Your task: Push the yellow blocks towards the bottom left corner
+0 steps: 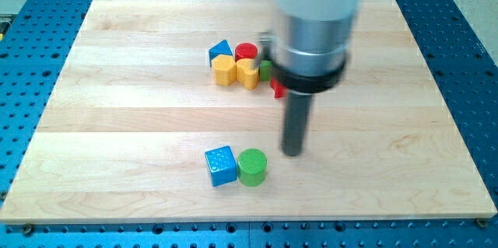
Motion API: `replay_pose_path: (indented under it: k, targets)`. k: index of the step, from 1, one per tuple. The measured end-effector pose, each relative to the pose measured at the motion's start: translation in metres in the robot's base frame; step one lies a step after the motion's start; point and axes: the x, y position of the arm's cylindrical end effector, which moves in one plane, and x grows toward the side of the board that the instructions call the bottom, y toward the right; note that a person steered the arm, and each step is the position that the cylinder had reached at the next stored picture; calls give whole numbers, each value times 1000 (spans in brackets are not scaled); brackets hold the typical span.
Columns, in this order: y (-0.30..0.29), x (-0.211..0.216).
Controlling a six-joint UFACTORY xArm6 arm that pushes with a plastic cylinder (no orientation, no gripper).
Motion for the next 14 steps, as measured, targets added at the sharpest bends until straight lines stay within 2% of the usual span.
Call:
replay_pose_path:
  k: [1, 3, 6, 7, 8, 9, 10, 11, 12, 13, 14]
  targets:
    - [23, 13]
    - [-30, 23]
    - [-35, 21]
    - [-37, 7]
    - [-12, -21]
    - [-12, -66]
    - [-20, -94]
    - [-38, -87]
    - [35, -79]
    - [26, -130]
    - [-45, -133]
